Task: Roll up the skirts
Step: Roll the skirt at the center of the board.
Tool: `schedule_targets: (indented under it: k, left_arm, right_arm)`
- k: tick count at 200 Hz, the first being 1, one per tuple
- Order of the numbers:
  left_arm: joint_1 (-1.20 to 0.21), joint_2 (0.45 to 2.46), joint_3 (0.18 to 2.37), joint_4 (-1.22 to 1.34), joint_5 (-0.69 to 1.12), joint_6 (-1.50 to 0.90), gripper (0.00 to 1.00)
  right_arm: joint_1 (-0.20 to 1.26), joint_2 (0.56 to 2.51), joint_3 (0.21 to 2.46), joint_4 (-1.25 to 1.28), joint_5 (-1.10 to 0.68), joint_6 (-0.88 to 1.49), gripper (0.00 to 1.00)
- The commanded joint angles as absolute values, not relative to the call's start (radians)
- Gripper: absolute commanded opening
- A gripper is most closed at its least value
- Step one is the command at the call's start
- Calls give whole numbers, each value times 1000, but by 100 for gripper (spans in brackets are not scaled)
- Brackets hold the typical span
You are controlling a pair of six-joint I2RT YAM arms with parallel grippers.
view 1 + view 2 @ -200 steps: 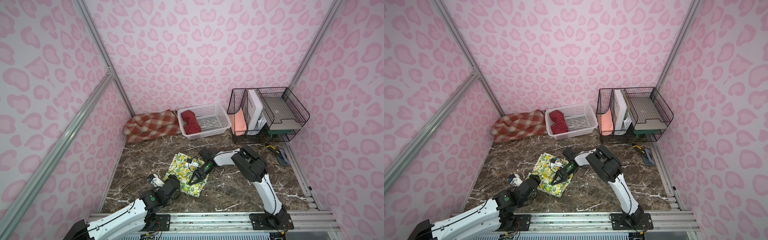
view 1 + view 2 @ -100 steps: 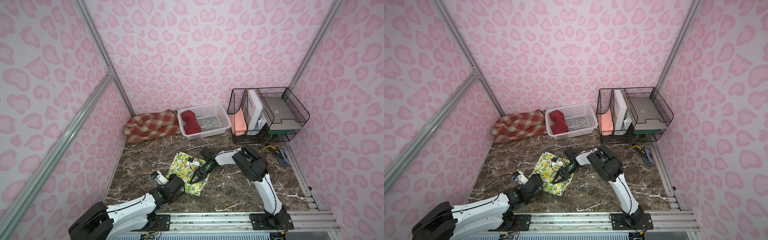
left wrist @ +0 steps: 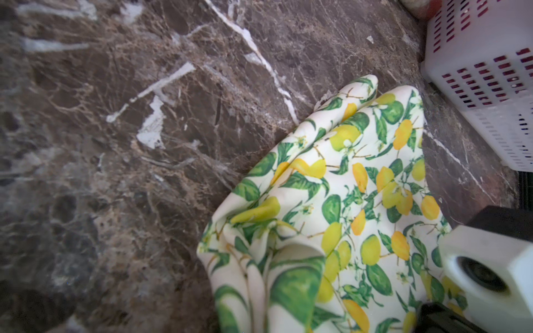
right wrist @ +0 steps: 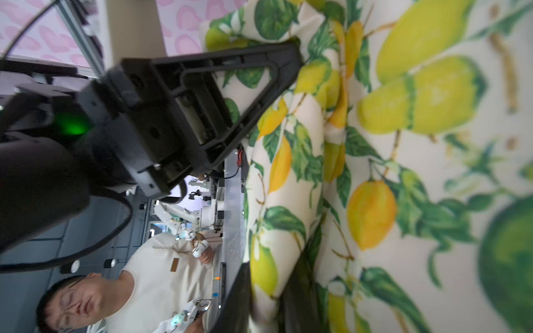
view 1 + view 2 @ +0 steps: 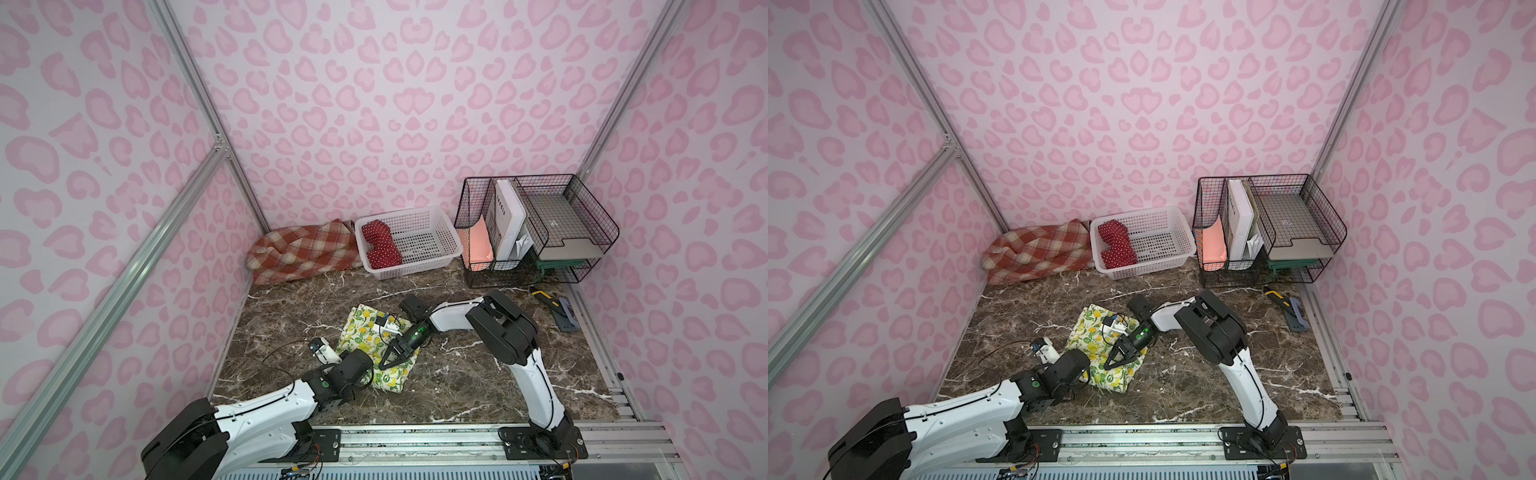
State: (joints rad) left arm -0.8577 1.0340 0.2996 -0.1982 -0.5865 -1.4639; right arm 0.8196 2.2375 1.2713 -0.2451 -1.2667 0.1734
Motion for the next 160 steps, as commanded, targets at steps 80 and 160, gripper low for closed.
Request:
schedule_targets:
  k: [80,160]
  left_arm:
    - [-867,1006,384,-468,-499,-1414,0]
    - [-870,1042,426,-465,-437,-1384,0]
  right_arm:
    - [875,1640,1037,-411,-451,246,64]
    - [1445,1461,860,-134,231,194,61]
